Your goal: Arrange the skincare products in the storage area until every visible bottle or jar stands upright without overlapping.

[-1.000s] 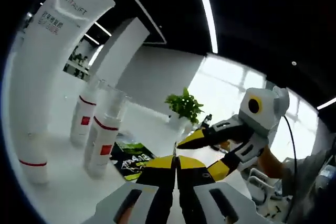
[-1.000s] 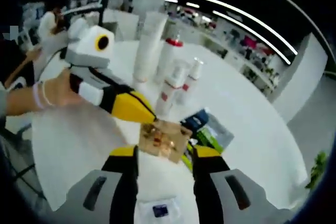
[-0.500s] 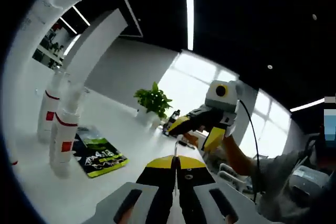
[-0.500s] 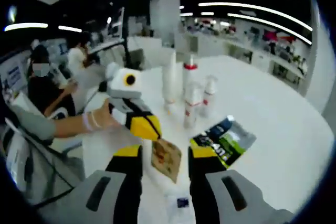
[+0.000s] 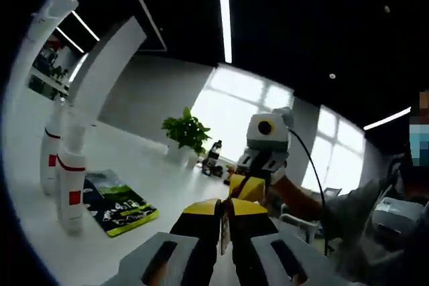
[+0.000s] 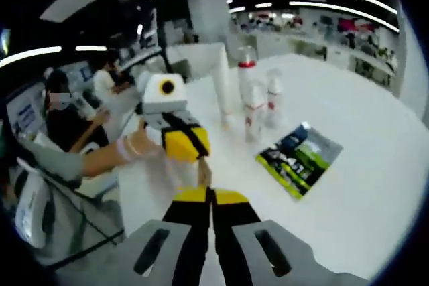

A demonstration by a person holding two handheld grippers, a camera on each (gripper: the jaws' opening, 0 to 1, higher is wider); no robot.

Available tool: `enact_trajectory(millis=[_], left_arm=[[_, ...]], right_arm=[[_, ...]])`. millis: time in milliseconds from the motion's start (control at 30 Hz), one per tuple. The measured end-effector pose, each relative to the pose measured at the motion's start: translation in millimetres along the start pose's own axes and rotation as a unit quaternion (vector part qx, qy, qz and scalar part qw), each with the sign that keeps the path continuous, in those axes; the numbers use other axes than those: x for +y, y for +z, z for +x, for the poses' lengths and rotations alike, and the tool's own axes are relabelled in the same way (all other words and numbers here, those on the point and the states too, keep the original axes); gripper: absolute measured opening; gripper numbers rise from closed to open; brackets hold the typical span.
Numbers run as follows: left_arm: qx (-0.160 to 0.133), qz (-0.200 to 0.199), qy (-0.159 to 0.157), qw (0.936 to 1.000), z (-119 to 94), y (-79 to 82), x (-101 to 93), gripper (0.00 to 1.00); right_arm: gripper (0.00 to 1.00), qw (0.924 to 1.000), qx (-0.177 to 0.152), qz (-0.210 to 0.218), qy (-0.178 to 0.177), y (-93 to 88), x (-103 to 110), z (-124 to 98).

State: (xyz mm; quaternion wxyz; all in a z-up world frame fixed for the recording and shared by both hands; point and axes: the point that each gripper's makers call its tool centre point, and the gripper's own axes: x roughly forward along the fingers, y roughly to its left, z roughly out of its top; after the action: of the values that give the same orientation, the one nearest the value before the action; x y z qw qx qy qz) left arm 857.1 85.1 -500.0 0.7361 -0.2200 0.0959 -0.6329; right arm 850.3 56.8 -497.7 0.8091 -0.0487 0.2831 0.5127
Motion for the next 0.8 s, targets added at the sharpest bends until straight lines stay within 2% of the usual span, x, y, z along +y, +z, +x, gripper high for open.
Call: enact_trajectory(millis=[100, 133, 167, 300, 367, 433, 467, 567, 633, 667, 733, 800], left_arm=[[-0.009, -0.002, 0.022, 0.9997, 1, 1.3, 7.2, 0.24], [-0.008, -0.004, 0.022, 0.9997, 2, 0.6, 7.6, 0.24], [-0.008, -0.006, 0.021, 0.9997, 2, 0.8, 9.5, 0.22], [-0.016, -0.02, 0.014, 0.9996, 1, 4.0, 10.6, 0.21], [-0.022, -0.026, 0.009, 0.9994, -1, 6.1, 9.6, 0.21], [-0.03, -0.031, 0.008, 0.999, -2, 8.8, 8.5, 0.21], [-0.035, -0.032, 0.009, 0.9988, -4, 10.8, 8.7, 0.2], [-0.046, -0.044, 0.007, 0.998, -6, 15.4, 10.4, 0.18], [-0.05, -0.062, 0.0, 0.9968, -9, 19.3, 11.3, 0.1], [-0.052, -0.064, 0.005, 0.9965, -10, 20.9, 13.4, 0.05], [-0.059, -0.063, 0.023, 0.996, -14, 23.6, 19.6, 0.02], [-0.075, -0.076, 0.035, 0.9937, -18, 28.7, 25.8, 0.01]], right_arm=[[0.0, 0.9949, -0.079, 0.062, 0.006, 24.1, -4, -5], [0.0, 0.9911, -0.108, 0.077, 0.005, 32.7, -5, -7], [0.0, 0.9889, -0.13, 0.072, 0.007, 39.0, -6, -8], [0.0, 0.9755, -0.186, 0.118, -0.007, 52.1, -10, -8], [0.0, 0.9662, -0.201, 0.16, -0.011, 51.2, -12, -3], [0.0, 0.9533, -0.227, 0.198, -0.02, 51.7, -19, 1], [0.0, 0.9477, -0.239, 0.21, -0.014, 51.3, -19, 4], [0.0, 0.9377, -0.26, 0.23, -0.016, 48.7, -23, 10], [0.0, 0.9327, -0.268, 0.241, -0.01, 45.4, -23, 15], [0.0, 0.9299, -0.272, 0.248, -0.002, 44.7, -22, 17], [0.0, 0.9264, -0.279, 0.253, 0.003, 42.0, -22, 19], [0.0, 0.9302, -0.271, 0.247, -0.002, 35.1, -21, 23]])
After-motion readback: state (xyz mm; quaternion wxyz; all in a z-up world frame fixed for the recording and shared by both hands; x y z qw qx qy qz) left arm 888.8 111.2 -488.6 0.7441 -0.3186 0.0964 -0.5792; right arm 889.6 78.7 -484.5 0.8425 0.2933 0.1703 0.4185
